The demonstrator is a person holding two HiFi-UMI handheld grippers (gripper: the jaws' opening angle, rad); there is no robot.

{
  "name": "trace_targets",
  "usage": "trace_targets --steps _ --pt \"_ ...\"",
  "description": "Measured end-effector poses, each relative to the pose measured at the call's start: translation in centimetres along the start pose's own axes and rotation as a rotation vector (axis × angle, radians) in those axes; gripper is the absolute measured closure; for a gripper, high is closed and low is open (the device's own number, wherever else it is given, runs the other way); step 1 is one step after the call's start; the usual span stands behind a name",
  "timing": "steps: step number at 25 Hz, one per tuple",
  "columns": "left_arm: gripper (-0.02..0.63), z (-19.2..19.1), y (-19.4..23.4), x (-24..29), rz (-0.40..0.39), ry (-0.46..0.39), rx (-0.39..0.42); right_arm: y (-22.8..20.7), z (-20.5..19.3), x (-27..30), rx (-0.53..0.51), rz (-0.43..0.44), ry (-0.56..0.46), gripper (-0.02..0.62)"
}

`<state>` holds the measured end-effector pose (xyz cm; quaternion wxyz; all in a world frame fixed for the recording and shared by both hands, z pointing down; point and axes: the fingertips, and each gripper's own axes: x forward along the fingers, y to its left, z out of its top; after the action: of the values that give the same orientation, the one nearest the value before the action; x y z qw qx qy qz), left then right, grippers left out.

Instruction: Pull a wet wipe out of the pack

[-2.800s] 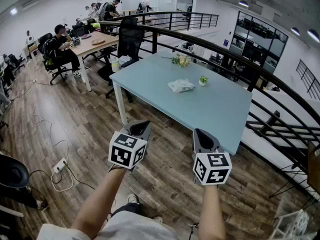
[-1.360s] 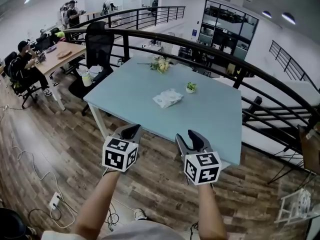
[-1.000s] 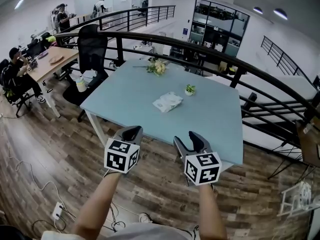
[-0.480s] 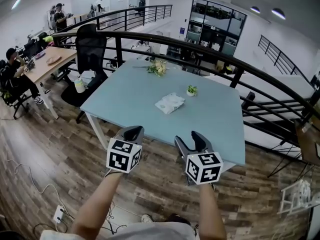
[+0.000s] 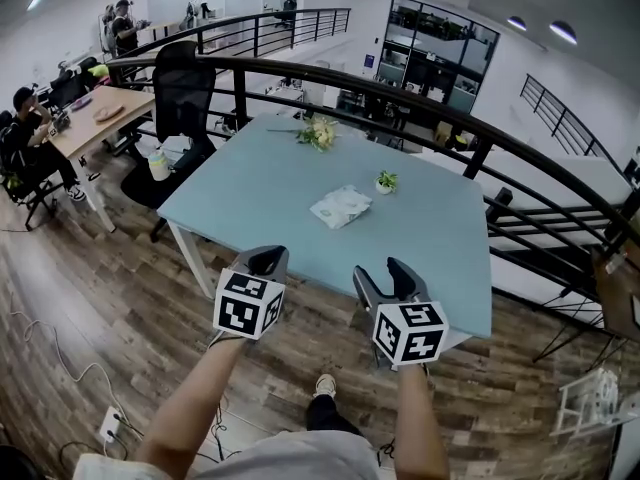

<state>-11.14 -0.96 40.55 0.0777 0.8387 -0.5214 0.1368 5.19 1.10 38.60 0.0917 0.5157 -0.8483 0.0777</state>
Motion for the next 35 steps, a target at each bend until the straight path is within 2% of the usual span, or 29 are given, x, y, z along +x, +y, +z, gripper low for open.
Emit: trace_targets --steps 10,22,35 --pt "0.615 0.9 1.3 6.7 0.018 0.014 0.015 -4.5 0.0 5.5 0.0 0.02 -0.006 0.339" --pt "0.615 4.6 3.3 16.5 0.05 0.023 0.014 -11.6 2.2 13.1 0.003 0.044 0.015 0.339" --pt "0.615 6.6 4.8 22.7 0.088 0.049 0.017 -16.9 4.2 18.6 0.005 0.072 0.016 0.339"
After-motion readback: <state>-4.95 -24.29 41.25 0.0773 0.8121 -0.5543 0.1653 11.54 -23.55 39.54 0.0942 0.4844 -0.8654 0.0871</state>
